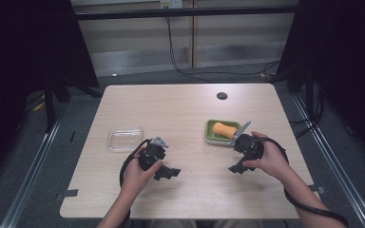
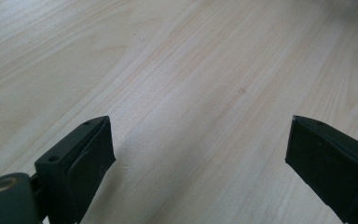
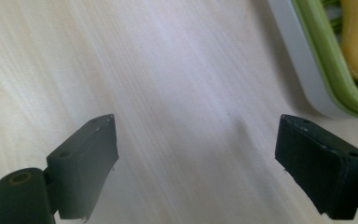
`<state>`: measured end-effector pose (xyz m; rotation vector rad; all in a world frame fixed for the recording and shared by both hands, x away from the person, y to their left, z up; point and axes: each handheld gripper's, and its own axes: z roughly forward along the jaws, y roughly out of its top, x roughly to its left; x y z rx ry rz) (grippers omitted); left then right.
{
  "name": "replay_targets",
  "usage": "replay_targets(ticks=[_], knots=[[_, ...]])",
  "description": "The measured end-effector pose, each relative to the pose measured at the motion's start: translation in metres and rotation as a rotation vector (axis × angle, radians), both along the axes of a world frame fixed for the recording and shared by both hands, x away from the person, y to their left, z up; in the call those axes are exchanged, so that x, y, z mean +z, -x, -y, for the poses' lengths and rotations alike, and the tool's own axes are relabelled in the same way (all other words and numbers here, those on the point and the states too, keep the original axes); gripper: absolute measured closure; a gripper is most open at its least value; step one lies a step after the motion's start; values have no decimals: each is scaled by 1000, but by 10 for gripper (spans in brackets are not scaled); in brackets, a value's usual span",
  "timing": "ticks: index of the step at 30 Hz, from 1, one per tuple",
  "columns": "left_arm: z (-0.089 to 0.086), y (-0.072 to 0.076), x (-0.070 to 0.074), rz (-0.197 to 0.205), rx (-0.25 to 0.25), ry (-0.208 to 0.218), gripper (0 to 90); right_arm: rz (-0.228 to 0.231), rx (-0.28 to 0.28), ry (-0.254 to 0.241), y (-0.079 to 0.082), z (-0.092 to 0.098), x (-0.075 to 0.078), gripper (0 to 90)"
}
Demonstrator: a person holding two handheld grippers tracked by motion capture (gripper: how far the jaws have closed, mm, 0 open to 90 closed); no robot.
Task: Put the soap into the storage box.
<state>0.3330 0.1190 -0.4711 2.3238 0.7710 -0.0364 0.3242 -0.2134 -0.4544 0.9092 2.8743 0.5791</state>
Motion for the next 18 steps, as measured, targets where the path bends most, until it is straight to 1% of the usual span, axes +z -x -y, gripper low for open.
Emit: replay_targets(ticks=[1,2,3,4,5,7,8,10,11,12,14,15,16,18], knots=[[0,0,0,5,-1,-3,75,0,0,0,0,0,0,133],[0,0,-1,2,-2,-3,76,-1,-8,-15,1,1,0,133],[0,0,-1,2,-4,-7,76,-5,-28,-53,4,3,-2,133],[0,0,-1,0,3,-5,75,-10,-36,-60,5,4,-3,133],[0,0,-1,0,3,-5,76,0,-34,-65,6,5,-4,133],[-1,0,-1,2,-1,-10,76,-3,-47,-51,9,5,-7,133],[-1,0,-1,3,-1,-10,75,3,-37,-51,10,6,-9,133],[0,0,-1,1,0,-9,75,-6,-51,-78,13,8,-10,133],[0,0,-1,1,0,-8,75,-6,-51,-78,13,8,-10,133],[0,0,-1,0,5,-4,75,4,-57,-100,16,10,-12,132],[-1,-1,-1,0,7,-7,75,22,-56,-103,19,10,-14,132],[-1,-1,-2,-1,9,4,75,21,-52,-92,19,10,-14,129],[-1,-1,-2,-1,9,4,75,27,-57,-83,21,9,-14,127],[-1,0,-2,4,13,5,75,34,-63,-89,21,10,-14,124]])
